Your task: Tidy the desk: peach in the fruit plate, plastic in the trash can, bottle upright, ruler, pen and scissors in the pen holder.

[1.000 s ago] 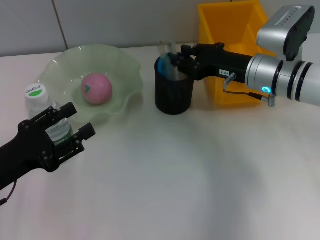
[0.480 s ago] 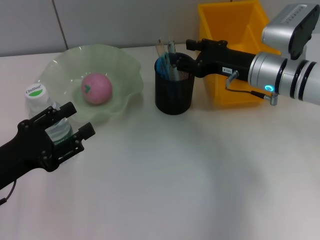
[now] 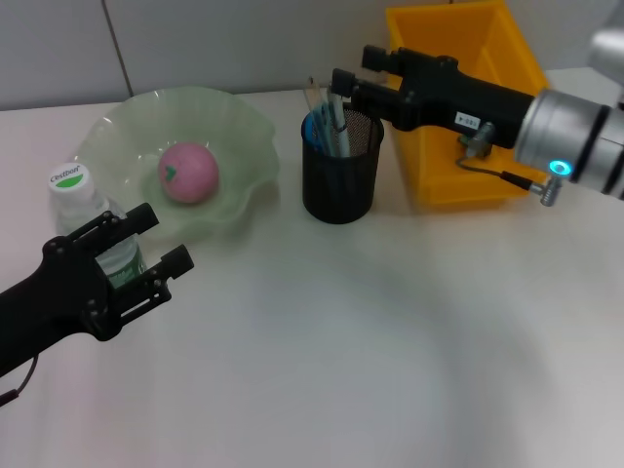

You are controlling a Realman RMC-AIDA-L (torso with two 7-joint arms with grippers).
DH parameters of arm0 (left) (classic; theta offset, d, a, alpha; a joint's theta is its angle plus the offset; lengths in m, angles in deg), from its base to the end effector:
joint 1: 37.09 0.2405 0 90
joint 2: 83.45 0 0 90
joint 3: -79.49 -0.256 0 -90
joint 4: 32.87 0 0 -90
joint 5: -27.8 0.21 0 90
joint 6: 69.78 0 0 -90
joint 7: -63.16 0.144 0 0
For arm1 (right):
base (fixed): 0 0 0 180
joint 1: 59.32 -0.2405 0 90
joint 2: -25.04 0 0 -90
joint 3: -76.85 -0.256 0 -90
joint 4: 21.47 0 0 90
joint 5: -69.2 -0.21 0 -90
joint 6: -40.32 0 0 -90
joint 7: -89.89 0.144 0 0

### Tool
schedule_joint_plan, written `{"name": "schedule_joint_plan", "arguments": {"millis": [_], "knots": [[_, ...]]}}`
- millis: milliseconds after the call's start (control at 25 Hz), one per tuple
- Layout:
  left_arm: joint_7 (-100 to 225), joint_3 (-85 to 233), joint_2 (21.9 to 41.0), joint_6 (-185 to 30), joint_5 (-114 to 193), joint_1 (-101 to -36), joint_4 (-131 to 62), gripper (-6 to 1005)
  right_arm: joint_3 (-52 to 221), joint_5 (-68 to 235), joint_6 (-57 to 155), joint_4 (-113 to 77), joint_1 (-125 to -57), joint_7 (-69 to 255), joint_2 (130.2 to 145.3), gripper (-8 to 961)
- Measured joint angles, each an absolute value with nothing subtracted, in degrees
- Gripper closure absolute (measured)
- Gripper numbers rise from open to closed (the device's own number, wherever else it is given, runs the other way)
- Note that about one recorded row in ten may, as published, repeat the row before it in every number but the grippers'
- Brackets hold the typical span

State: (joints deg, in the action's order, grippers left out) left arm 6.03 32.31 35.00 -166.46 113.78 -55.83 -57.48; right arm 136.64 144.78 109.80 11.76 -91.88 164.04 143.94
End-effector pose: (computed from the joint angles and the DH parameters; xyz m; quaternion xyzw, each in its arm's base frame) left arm -0.2840 0.2681 -0.0016 -0.8682 -0.1709 -0.4179 0.2059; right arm 0.2103 0.3874 -0.0032 -0.8666 0.2166 0.3755 0.2474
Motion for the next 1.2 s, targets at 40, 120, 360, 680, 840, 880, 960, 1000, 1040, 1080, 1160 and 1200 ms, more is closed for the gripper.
{"name": "schedule_joint_plan", "arguments": {"millis": [40,120,360,680,840,880,960,1000,1040,1080,1160,1200], "knots": [[5.58,32.00,34.94,-166.76,113.82,-55.96,-57.48,283,136.74,145.11,111.86,12.10,-91.33,165.00,143.71,301],[4.77,31.14,34.79,-167.14,113.84,-56.13,-57.52,283,136.80,147.43,117.86,12.75,-89.94,168.61,142.47,295],[0.74,26.72,34.20,-166.78,114.06,-57.45,-57.97,283,136.75,155.03,124.23,11.51,-89.64,175.30,139.94,256],[-6.86,25.09,33.64,-166.28,122.10,-60.81,-58.25,282,136.58,167.45,130.78,12.50,-87.88,177.06,139.69,203],[-8.36,25.38,33.89,-165.27,126.87,-62.41,-58.39,280,136.55,169.91,131.40,13.17,-86.94,175.46,139.89,177],[-8.20,25.42,33.95,-164.46,127.65,-62.65,-58.49,280,136.44,171.37,131.25,13.20,-86.63,174.37,140.13,171],[-7.78,25.38,34.13,-163.54,128.26,-62.93,-58.53,279,136.41,171.67,131.11,13.00,-86.62,173.92,140.18,158],[-7.74,25.38,34.18,-163.48,128.27,-63.01,-58.53,279,136.41,171.74,131.06,12.71,-86.62,173.34,140.31,159],[-7.74,25.38,34.18,-163.48,128.27,-63.01,-58.53,278,136.44,171.80,131.01,12.41,-86.64,172.73,140.45,159],[-7.74,25.35,34.21,-163.42,128.27,-63.10,-58.51,278,136.54,171.93,130.88,12.06,-86.65,171.69,140.80,160],[-7.74,25.35,34.21,-163.42,128.27,-63.10,-58.51,279,136.54,172.06,130.79,11.99,-86.62,171.34,140.93,161],[-7.84,25.24,34.26,-163.32,128.35,-63.27,-58.38,279,136.57,172.18,130.66,11.94,-86.60,171.17,141.01,162]]}}
